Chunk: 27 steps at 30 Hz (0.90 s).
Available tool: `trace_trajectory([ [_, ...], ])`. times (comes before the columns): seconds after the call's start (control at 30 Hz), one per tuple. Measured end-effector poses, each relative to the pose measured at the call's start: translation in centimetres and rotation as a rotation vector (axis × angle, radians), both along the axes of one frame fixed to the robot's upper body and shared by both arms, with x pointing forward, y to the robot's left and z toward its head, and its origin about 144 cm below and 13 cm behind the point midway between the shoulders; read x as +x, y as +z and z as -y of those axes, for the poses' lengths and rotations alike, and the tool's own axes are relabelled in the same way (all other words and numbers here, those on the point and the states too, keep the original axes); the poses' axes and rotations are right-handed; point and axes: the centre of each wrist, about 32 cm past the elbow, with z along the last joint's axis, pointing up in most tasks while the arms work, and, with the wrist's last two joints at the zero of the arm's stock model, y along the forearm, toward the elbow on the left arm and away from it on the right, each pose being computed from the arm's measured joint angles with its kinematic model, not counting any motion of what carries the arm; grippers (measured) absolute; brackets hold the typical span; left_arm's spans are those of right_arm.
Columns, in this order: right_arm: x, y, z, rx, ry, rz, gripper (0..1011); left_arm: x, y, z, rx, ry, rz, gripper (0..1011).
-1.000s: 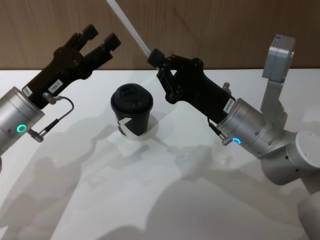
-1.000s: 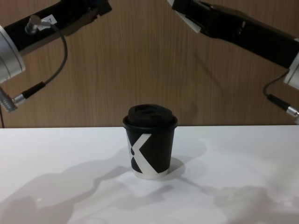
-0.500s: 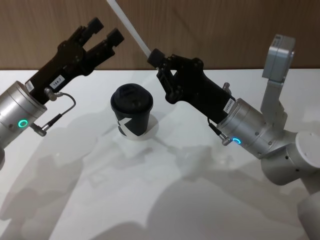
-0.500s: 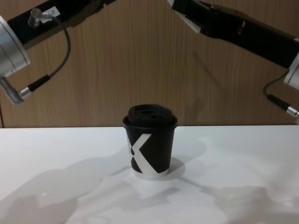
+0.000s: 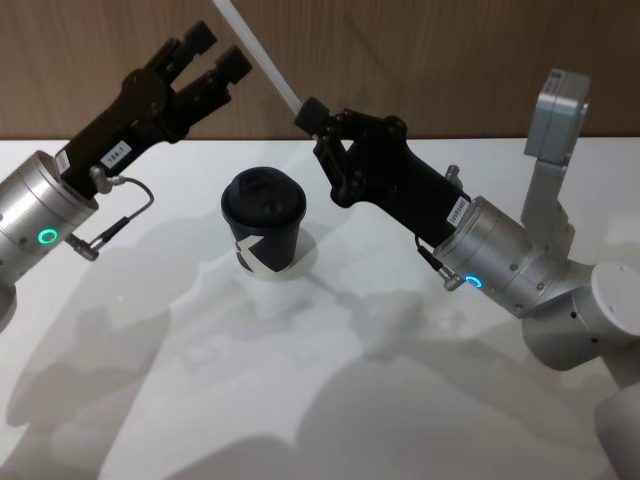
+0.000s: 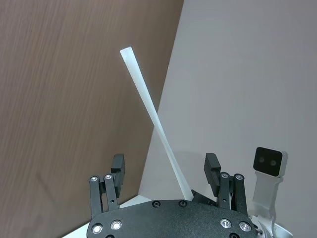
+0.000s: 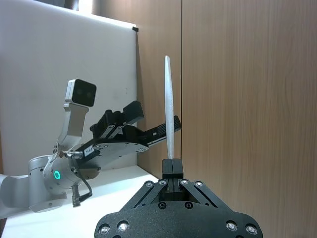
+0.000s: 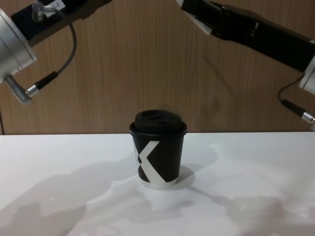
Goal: Pick up the straw with one hand, pass it to the other hand, and insert it into the cup.
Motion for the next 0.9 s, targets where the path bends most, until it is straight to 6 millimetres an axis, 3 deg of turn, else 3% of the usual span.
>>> trace_trajectory([
  [0.9,0.0,0.0,0.0,0.000,0.000,0.000,0,2.7,0.0,1.2,-0.031,-0.080,-0.012,1003],
])
